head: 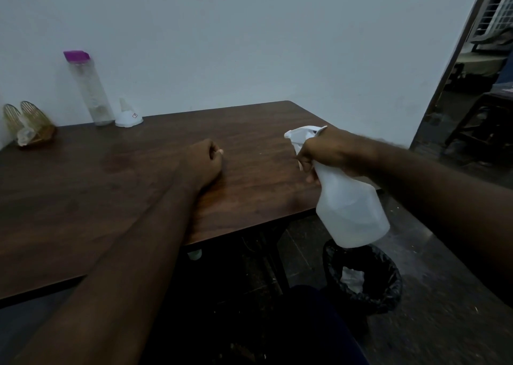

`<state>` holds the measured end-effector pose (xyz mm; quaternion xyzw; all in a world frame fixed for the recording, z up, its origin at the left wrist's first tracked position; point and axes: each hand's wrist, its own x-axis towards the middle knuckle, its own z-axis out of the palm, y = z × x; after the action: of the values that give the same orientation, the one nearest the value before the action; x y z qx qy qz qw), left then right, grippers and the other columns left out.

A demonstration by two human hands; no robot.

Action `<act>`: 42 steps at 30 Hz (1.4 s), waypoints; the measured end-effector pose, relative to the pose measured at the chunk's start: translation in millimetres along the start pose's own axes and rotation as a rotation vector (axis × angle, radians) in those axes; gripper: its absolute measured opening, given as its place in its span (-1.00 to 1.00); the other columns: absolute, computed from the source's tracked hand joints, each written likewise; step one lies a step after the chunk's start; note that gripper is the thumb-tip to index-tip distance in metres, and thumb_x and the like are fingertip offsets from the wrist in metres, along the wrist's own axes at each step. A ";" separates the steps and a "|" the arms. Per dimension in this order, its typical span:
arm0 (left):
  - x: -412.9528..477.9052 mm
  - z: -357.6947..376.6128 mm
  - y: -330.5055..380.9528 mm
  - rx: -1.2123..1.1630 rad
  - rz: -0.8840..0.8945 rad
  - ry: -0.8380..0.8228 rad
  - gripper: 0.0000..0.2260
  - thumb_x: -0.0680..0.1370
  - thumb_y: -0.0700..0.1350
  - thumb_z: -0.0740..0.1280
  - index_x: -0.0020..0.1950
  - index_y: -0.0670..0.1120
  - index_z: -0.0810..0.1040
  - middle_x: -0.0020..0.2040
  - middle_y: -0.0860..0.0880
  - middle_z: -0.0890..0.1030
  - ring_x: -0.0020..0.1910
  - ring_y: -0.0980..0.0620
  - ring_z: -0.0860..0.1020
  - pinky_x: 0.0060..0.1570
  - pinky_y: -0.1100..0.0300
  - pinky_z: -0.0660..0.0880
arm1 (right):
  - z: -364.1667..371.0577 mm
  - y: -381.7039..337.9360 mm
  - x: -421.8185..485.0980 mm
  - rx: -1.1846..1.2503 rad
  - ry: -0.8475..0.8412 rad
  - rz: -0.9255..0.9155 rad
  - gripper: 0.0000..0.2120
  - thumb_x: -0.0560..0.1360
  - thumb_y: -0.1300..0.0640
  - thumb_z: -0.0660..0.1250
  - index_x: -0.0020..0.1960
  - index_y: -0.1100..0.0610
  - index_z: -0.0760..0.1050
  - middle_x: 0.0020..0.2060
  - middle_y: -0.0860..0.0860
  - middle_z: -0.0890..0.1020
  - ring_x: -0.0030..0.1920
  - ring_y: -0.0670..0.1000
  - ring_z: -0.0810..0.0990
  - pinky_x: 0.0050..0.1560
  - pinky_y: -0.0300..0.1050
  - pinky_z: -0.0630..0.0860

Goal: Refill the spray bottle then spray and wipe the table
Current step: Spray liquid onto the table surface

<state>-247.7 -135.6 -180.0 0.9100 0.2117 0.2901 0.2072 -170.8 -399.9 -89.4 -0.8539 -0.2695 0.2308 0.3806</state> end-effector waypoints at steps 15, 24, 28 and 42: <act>3.1 1.2 -2.4 -0.018 -0.005 -0.026 -0.86 0.60 -0.02 0.26 0.02 -0.07 0.52 -0.10 -0.02 0.58 -0.10 -0.04 0.53 0.00 0.01 0.53 | 5.2 2.1 -4.6 -0.051 0.142 0.026 -0.69 0.06 0.29 0.25 -0.27 0.13 0.65 -0.37 0.29 0.60 -0.47 0.19 0.54 -0.41 -0.06 0.51; 3.8 2.3 -4.6 -0.028 0.000 -0.031 -0.85 0.61 0.00 0.25 0.00 -0.07 0.51 -0.14 -0.03 0.56 -0.12 -0.04 0.53 -0.04 0.03 0.52 | 9.0 2.4 -8.1 -0.100 0.145 -0.011 -0.46 0.16 0.31 0.25 0.13 0.15 0.63 -0.27 0.17 0.64 -0.31 0.12 0.56 -0.29 -0.05 0.53; 4.4 4.6 -6.4 -0.044 -0.005 -0.023 -0.86 0.60 0.01 0.26 -0.01 -0.05 0.51 -0.16 0.00 0.56 -0.13 -0.01 0.52 -0.06 0.04 0.52 | 7.7 -0.3 -11.4 -0.137 0.160 -0.030 -0.48 0.22 0.33 0.31 0.15 0.02 0.59 -0.25 0.08 0.57 -0.30 0.10 0.53 -0.34 -0.14 0.49; 4.5 5.0 -7.7 -0.058 0.006 -0.008 -0.90 0.59 -0.02 0.28 0.00 -0.03 0.51 -0.16 0.05 0.53 -0.15 0.03 0.50 -0.11 0.14 0.43 | 12.2 0.7 -12.7 -0.160 0.103 0.008 -0.54 0.24 0.25 0.38 0.13 0.03 0.54 -0.21 0.13 0.61 -0.19 0.17 0.65 -0.23 0.00 0.63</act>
<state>-243.4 -128.2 -185.6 0.9054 0.1997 0.2929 0.2338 -187.5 -402.0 -94.8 -0.8935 -0.2639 0.1660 0.3233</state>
